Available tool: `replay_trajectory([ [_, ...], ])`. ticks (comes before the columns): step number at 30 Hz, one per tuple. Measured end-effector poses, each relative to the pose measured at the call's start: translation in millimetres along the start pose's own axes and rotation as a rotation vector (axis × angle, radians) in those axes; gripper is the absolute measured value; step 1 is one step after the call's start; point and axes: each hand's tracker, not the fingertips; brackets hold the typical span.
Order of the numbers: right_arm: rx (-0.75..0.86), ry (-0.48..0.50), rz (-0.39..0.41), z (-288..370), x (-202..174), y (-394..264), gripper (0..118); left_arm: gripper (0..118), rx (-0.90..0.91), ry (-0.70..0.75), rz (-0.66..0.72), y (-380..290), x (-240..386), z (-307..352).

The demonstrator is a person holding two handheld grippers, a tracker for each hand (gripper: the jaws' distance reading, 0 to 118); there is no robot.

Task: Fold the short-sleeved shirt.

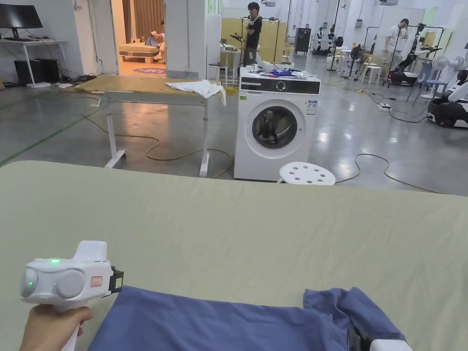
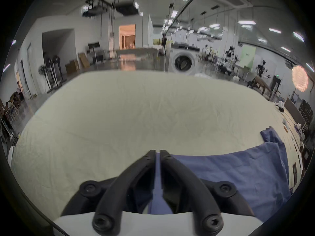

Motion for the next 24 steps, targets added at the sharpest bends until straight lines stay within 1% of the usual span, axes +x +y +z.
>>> replay_trajectory([
  [2,-0.021,-0.008,0.004,-5,5,-6,3,63,-0.044,-0.013,0.002,5,-1,-19],
  [3,-0.032,-0.014,0.009,-8,8,-8,3,76,-0.081,-0.022,0.012,6,-2,-29],
  [4,-0.045,-0.022,0.01,-10,10,-11,3,78,-0.102,-0.032,0.033,7,-3,-39],
  [7,-0.077,-0.03,0.001,-15,18,-18,3,78,-0.161,-0.03,0.057,6,-1,-62],
  [8,-0.086,-0.034,-0.001,-16,20,-19,3,78,-0.192,-0.007,0.036,3,1,-69],
  [9,-0.099,-0.041,-0.003,-17,22,-21,3,78,-0.207,0.012,-0.013,1,5,-73],
  [11,-0.111,-0.048,-0.006,-18,27,-24,3,79,-0.153,0.043,-0.078,-1,13,-73],
  [13,-0.13,-0.063,-0.014,-20,32,-27,3,75,-0.156,0.071,-0.1,-3,23,-73],
  [14,-0.141,-0.068,-0.016,-22,35,-26,3,69,-0.142,0.072,-0.105,-6,27,-66],
  [17,-0.182,-0.108,-0.026,-33,51,-20,4,32,-0.124,0.02,-0.153,-10,39,-60],
  [18,-0.213,-0.127,-0.035,-41,59,-15,7,13,-0.126,0.007,-0.175,-10,40,-59],
  [19,-0.243,-0.145,-0.051,-49,69,-9,14,1,-0.132,-0.006,-0.191,-11,42,-59],
  [20,-0.26,-0.151,-0.072,-58,79,-4,28,1,-0.136,-0.013,-0.198,-12,44,-58],
  [21,-0.294,-0.144,-0.098,-70,90,2,49,0,-0.134,0.004,-0.201,-11,44,-56],
  [22,-0.332,-0.144,-0.124,-82,102,8,62,0,-0.133,0.0,-0.201,-13,46,-46],
  [23,-0.342,-0.141,-0.146,-93,111,12,70,0,-0.132,-0.006,-0.197,-13,45,-42],
  [24,-0.376,-0.121,-0.146,-108,123,15,73,0,-0.127,-0.01,-0.195,-14,45,-36],
])
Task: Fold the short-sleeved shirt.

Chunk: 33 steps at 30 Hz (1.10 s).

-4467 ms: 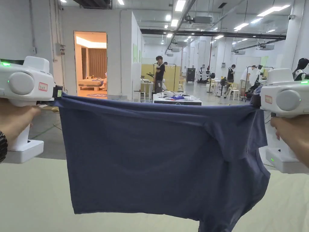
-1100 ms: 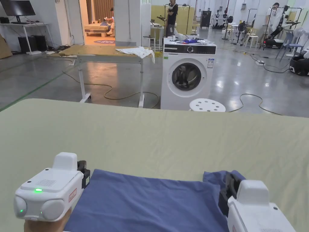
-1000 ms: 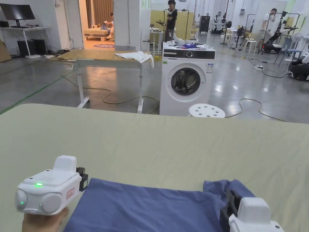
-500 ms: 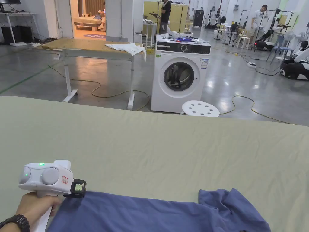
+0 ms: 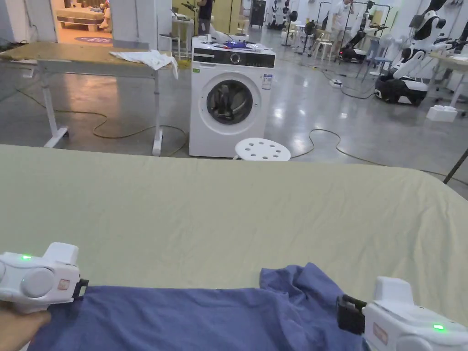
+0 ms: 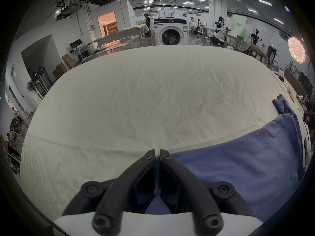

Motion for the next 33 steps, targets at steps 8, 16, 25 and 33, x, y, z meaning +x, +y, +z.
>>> replay_trajectory([
  [8,-0.303,0.079,0.022,-94,12,23,72,0,0.097,-0.009,0.067,-13,-8,49],
  [16,-0.236,0.028,0.101,-91,0,15,2,0,0.117,0.01,0.06,-17,-18,55],
  [25,-0.065,0.033,0.127,-30,8,25,1,0,0.2,0.028,0.077,-9,-27,90],
  [33,0.14,0.081,0.083,68,21,87,1,0,0.352,0.04,0.072,20,-42,168],
])
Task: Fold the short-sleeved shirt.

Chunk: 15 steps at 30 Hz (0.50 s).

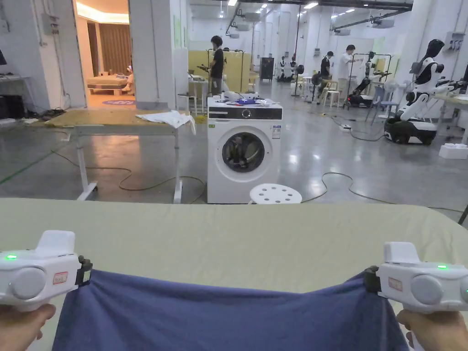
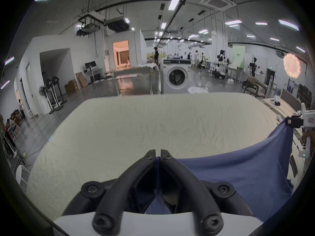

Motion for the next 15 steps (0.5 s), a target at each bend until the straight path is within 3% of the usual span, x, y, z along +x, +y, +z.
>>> replay_trajectory([
  [4,0.109,-0.02,0.07,43,-9,44,1,0,0.086,0.014,0.004,37,-1,40],
  [6,0.155,-0.064,0.073,65,-14,69,1,0,0.117,0.01,0.011,60,-2,61],
  [15,0.307,-0.055,0.092,125,-35,172,1,0,0.232,0.025,0.035,157,-20,119],
])
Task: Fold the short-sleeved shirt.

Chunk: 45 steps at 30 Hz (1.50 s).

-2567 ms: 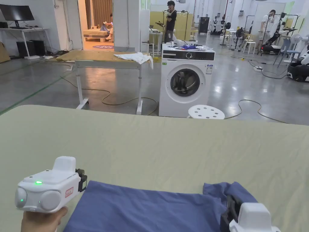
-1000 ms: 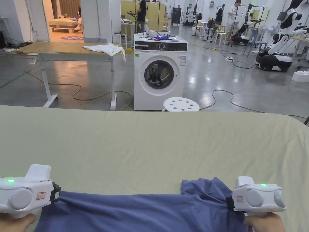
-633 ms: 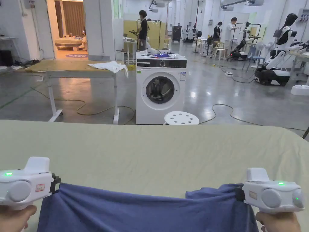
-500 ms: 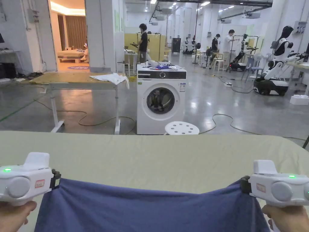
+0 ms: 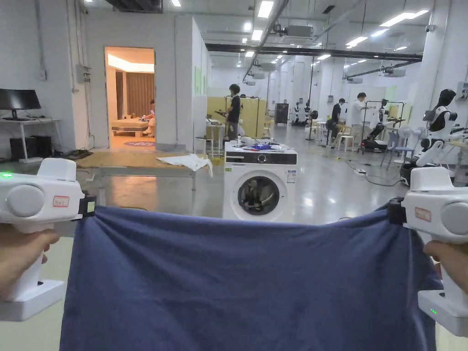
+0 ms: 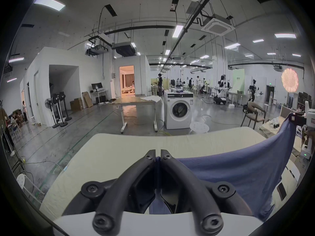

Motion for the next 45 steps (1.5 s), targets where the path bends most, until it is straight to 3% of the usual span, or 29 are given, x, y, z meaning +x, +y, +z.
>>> replay_trajectory([
  [14,0.129,-0.03,0.014,-18,-2,139,1,0,0.112,0.052,0.01,134,-27,-5],
  [21,0.166,-0.046,0.005,-37,-2,164,1,0,0.137,0.074,0.0,158,-29,-16],
  [28,0.164,-0.042,0.036,-50,-8,129,1,0,0.108,0.086,-0.016,125,-26,-34],
  [37,0.013,-0.034,0.026,-48,-13,28,1,0,0.004,0.039,0.017,27,-26,-49],
  [45,-0.044,-0.025,0.021,13,-7,-38,1,0,-0.006,-0.006,0.072,-49,-25,5],
])
